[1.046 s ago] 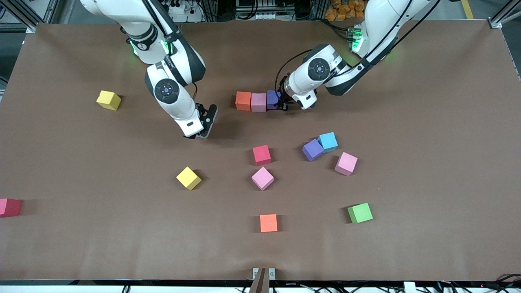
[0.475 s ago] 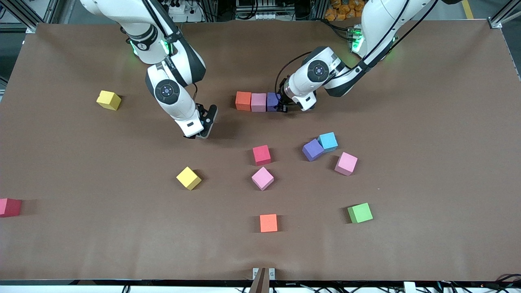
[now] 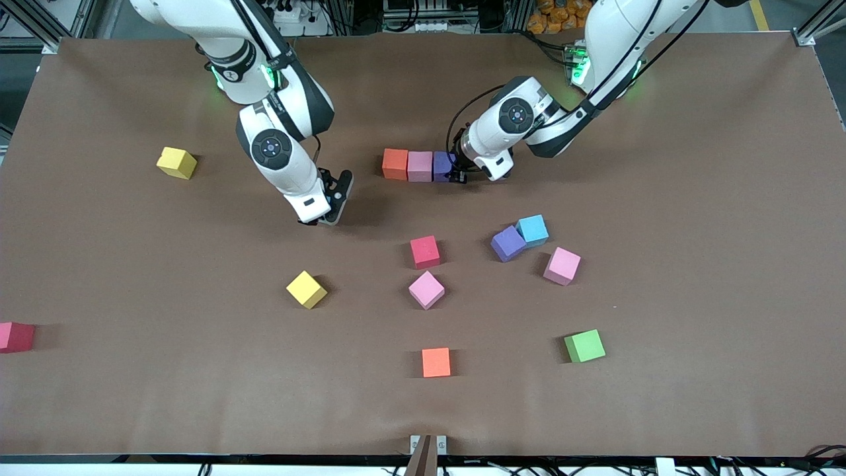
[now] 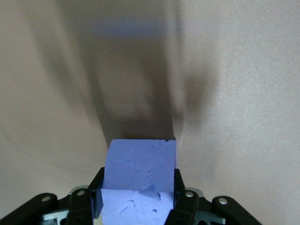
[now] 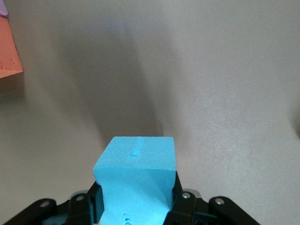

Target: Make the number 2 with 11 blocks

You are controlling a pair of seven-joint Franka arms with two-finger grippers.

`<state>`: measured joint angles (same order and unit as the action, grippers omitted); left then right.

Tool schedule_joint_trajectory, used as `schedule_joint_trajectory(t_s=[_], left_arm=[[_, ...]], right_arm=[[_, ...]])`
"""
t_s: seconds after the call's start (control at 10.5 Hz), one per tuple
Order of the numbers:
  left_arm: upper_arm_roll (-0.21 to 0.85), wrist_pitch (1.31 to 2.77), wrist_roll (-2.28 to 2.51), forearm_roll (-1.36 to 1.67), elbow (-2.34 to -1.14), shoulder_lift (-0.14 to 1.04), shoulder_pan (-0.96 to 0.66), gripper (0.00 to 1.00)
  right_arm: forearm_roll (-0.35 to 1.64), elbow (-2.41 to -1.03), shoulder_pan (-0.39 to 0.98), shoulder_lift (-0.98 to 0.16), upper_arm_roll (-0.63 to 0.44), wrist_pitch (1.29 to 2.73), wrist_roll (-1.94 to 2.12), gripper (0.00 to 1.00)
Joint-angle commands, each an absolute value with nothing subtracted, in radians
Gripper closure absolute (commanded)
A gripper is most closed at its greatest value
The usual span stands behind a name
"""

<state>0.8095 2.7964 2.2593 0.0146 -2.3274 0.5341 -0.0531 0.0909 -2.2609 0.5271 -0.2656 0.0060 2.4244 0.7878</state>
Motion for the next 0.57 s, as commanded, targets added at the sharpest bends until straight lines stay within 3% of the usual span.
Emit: schedule_joint_trajectory(t_s=[0.0,0.48], left_arm=[[0.755,2.823,2.27,0.025,-2.319,0.538,-0.118,1.0],[0.755,2.829,2.264,0.025,-2.312,0.548,-0.121,1.0]], right_arm=[[0.08,-2.25,0.517,-0.273,0.011,2.425,0.799,1.0],[0.08,-2.25,0.517,-0.273,0.011,2.425,0.799,1.0]])
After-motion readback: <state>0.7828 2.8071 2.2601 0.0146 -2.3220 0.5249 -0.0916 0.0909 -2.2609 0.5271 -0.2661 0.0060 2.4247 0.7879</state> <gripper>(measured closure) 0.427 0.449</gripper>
